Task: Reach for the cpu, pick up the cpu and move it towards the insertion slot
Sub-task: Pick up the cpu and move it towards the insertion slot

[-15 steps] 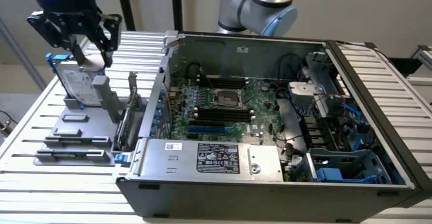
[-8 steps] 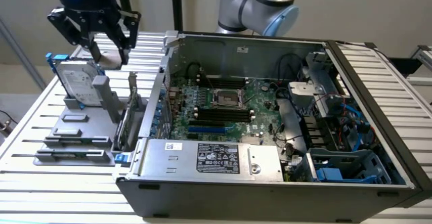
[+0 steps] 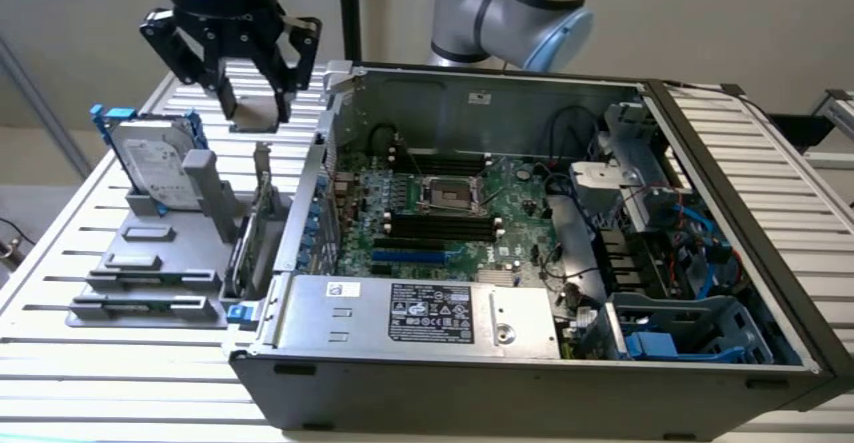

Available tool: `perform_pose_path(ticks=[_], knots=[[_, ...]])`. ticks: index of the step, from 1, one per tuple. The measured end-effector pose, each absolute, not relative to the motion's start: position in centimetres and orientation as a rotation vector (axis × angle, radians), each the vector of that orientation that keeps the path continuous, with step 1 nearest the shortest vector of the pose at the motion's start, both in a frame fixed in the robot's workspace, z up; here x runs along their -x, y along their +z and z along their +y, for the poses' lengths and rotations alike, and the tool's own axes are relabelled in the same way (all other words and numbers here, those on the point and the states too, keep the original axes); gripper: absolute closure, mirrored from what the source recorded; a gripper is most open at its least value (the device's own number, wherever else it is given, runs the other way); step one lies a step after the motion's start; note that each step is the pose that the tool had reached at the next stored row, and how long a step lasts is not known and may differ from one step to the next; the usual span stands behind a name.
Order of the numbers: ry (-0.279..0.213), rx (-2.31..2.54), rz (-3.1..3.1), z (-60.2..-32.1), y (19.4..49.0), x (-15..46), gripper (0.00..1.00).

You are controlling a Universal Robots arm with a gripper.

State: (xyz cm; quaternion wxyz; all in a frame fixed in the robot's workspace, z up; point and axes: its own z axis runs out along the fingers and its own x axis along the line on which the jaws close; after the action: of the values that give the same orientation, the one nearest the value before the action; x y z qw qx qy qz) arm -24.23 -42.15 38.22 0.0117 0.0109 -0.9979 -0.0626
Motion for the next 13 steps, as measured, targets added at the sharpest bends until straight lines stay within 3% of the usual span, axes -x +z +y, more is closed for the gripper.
perform_pose_path(ticks=[13], knots=[[-0.217, -0.034, -3.109, -42.2, 38.6, 18.3, 0.45]])
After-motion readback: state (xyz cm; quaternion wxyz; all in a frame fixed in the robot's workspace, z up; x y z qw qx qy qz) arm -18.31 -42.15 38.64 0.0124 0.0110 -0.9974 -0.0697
